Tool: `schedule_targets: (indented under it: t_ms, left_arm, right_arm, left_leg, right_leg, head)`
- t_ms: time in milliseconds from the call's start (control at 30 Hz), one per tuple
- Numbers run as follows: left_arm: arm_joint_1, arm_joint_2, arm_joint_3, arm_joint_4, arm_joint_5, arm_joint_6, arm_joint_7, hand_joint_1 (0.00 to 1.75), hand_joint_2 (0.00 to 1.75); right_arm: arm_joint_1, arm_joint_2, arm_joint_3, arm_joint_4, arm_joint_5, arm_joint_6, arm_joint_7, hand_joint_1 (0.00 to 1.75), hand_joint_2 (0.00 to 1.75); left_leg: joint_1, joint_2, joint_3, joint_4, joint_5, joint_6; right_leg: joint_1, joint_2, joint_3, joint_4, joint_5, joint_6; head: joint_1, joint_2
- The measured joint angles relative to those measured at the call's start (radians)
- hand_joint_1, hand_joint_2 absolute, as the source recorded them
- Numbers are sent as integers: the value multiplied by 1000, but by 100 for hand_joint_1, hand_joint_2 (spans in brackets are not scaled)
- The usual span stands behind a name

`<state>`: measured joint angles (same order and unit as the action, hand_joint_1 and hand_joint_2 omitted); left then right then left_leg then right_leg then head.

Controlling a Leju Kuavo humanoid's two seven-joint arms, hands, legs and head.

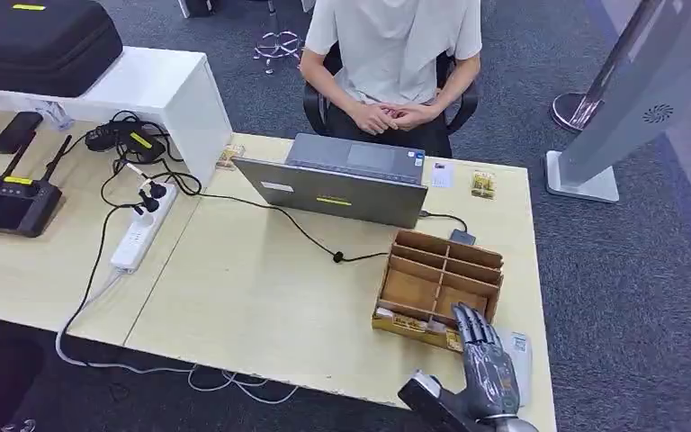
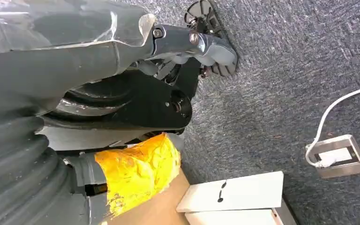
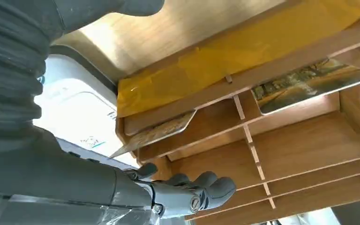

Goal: Pass the card to the sensor for recognition and then transmit it.

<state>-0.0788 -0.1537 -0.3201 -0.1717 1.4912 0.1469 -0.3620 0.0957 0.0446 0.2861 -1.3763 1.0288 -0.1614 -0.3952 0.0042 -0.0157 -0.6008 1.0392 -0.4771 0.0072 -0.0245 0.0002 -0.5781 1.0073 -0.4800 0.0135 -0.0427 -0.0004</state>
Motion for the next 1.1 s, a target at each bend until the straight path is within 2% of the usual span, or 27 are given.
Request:
schedule_targets:
  t_ms: [67,100,433,833,1100]
  left_arm:
    - [0,0,0,0,-2,0,0,0,175]
    - [0,0,0,0,-2,0,0,0,175]
    - [0,-2,8,0,-13,0,0,0,175]
    - [0,-3,24,0,-17,2,-6,0,175]
    - [0,-8,32,0,-24,34,-18,0,175]
  right_arm:
    - [-4,0,0,6,0,0,0,0,175]
    - [-5,0,0,9,0,-1,0,175,175]
    - [-13,3,-1,1,-10,-33,-12,175,175]
    - [-12,6,-9,-11,-38,-18,-29,175,175]
    - [-7,8,-22,-20,-54,0,-39,175,175]
  left_leg:
    - [0,0,0,0,0,0]
    - [0,0,0,0,0,0]
    - [0,0,1,0,0,0]
    - [0,0,1,0,0,0]
    - [0,0,1,0,0,0]
  right_leg:
    - [0,0,0,0,0,0]
    - [0,0,0,0,0,0]
    - [0,0,0,0,0,0]
    - [0,0,0,0,0,0]
    - [0,0,0,0,0,0]
  head:
    - [0,0]
    - [0,0]
    - [0,0]
    - [0,0]
    - [0,0]
